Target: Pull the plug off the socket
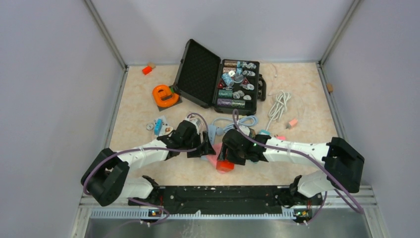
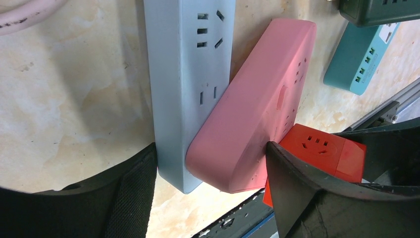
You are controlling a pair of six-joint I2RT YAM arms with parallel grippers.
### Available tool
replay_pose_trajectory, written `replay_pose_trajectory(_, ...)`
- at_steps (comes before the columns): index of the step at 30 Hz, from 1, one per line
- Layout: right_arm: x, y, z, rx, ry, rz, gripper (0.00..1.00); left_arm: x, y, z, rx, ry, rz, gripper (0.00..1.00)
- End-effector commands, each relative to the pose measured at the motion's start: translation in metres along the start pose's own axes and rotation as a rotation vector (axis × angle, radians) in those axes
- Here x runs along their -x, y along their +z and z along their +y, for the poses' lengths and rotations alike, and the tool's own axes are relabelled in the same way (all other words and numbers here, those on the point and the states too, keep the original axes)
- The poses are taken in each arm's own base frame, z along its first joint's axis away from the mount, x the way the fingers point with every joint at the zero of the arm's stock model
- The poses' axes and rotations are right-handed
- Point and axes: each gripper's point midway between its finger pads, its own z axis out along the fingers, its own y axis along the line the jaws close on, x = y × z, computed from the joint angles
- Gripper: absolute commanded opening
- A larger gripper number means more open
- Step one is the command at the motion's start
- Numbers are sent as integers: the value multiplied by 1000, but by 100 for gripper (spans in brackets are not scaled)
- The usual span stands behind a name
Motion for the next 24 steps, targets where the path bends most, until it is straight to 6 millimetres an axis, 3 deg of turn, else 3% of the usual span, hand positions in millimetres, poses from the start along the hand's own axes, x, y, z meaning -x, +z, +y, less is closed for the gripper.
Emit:
replay_pose_trajectory(1, -1, -15, 42, 155, -27, -34, 15, -5, 0, 30, 112, 8, -30, 71)
replay_pose_trajectory(4, 5, -21, 47, 172, -23, -51, 0, -3, -3, 32, 119, 19, -51, 70)
replay_pose_trajectory(11, 8, -35, 71, 318, 14, -19, 0, -8, -2, 38, 135, 16, -32, 66)
replay_pose_trajectory(16, 14, -41, 76, 379, 13, -34, 0, -12, 0, 41, 144, 12, -21, 62)
replay_pose_trajectory(24, 19, -26, 69, 148, -120, -91, 0, -14, 4, 43, 155, 6, -2, 61)
